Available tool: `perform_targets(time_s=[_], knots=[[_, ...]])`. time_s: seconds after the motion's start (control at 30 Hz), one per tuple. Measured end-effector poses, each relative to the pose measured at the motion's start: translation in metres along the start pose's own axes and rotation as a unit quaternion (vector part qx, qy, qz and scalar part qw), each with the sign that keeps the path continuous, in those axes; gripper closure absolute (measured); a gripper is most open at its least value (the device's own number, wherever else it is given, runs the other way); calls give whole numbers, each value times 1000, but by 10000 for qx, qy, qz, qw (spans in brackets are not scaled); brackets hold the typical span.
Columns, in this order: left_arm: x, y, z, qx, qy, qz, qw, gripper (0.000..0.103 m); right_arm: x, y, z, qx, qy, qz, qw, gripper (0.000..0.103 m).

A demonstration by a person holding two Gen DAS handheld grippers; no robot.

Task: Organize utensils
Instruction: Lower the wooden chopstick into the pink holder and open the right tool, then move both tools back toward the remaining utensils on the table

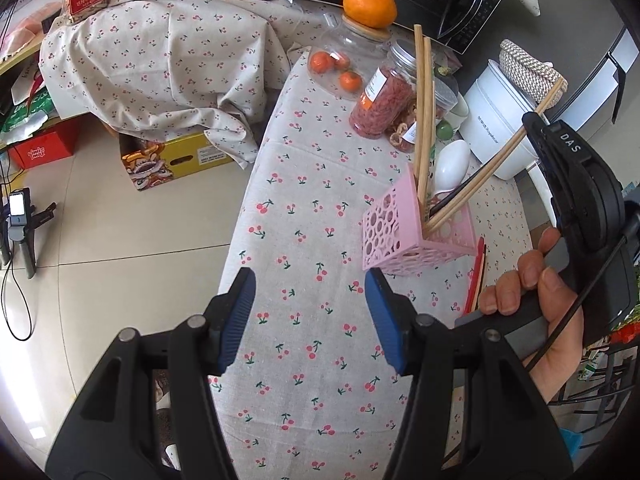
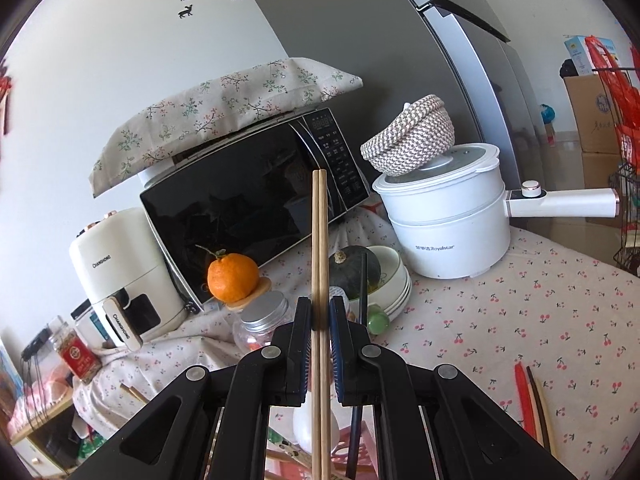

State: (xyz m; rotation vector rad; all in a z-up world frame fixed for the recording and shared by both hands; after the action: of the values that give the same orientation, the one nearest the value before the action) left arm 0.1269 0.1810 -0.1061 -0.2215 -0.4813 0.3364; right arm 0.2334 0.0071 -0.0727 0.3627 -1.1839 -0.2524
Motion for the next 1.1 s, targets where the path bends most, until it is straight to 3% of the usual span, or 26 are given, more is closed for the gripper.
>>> perform_targets(time_s=[0.2, 0.23, 0.33, 0.37, 0.57, 0.77, 0.97, 1.1], knots=[[0, -2, 0, 42, -22, -60, 10000, 45, -16, -6, 5, 257, 394, -63, 9989, 90], [-1, -3, 0, 43, -26, -69, 10000, 45, -16, -6, 9, 318, 411, 2, 9987, 86], [-1, -7, 1, 24, -71, -128, 9999, 39, -11, -7, 21, 506, 480, 125, 9975, 45], [-2, -10, 1, 26, -95, -156, 9998, 35, -7, -8, 26, 534, 474, 132, 9974, 37], [-5, -25, 3, 85, -233, -384, 9990, 21, 16, -25, 46, 523, 785, 296, 9951, 18], [-11, -38, 2, 134, -319, -523, 9980, 18, 28, -57, 59, 119, 1215, 530, 9911, 5], [-20, -50, -4, 123, -217, -656, 9975, 17, 30, -95, 67, -290, 1614, 721, 9838, 1], [-26, -59, -9, 194, -148, -836, 9962, 17, 24, -118, 62, -502, 2170, 866, 9710, 1]])
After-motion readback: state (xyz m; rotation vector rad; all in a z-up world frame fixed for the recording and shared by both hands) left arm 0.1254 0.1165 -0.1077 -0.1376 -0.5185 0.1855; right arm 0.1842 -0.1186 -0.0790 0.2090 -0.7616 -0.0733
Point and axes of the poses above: each gripper's, at about its wrist camera, not at the fingertips, and z roughly against the way its jaws point, y to its left, x to its top, the point moved 3 cm from there along -z, roughly the way its jaws point, and after that the axes turned 1 degree about y, right-handed, at the moved point
